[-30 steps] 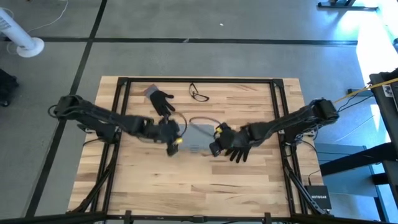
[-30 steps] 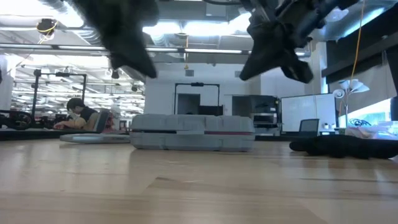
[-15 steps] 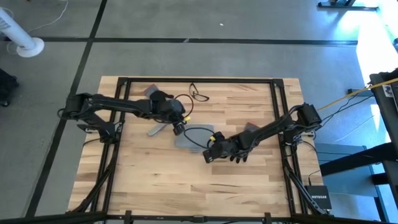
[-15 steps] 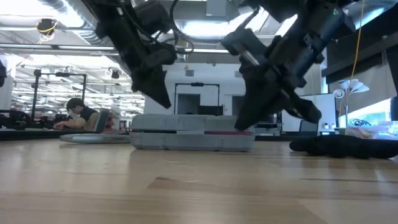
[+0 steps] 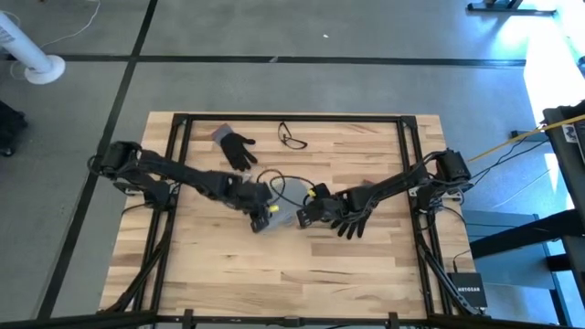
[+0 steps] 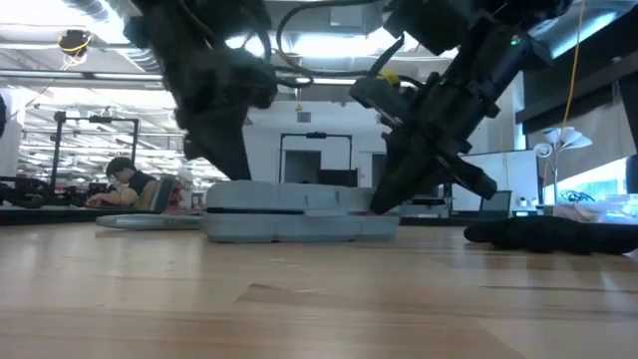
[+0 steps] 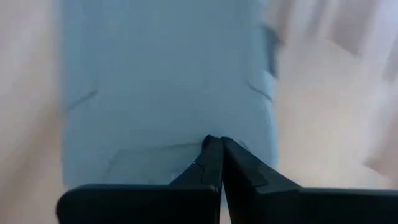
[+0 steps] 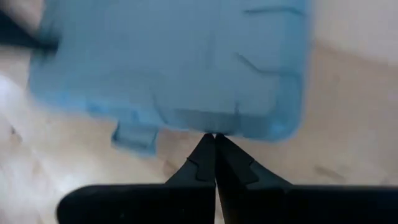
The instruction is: Prefit tool cases
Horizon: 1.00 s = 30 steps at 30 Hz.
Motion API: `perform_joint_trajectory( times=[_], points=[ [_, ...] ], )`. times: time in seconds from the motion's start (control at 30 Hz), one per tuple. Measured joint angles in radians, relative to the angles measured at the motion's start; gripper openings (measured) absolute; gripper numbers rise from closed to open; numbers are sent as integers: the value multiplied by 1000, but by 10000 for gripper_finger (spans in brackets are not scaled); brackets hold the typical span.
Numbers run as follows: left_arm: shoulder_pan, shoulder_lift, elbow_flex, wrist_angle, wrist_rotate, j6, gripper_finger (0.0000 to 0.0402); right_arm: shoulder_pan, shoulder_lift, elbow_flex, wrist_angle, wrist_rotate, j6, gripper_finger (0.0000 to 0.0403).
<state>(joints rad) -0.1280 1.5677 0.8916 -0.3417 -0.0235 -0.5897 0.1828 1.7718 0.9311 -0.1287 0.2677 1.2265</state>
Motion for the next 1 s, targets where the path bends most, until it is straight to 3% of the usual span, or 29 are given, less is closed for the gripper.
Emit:
perform_joint_trajectory(
  times=[0.3,0.5,0.67,0.8,1.0],
  points=[
    [-173,-5,0,122,-106,-190,0,-55,0,0,18,-55,-118,0],
    [-167,-41,28,142,-167,-68,0,-53,-30,0,2,-108,-199,0],
    [-109,-121,39,-66,-288,4,0,-51,-62,1,-47,-157,-247,0],
    [-48,-127,-7,-227,-272,3,0,-51,-63,-10,-53,-185,-263,0],
    [-20,-126,-137,-130,-262,-59,0,-15,-63,-10,-50,-185,-265,0]
  ],
)
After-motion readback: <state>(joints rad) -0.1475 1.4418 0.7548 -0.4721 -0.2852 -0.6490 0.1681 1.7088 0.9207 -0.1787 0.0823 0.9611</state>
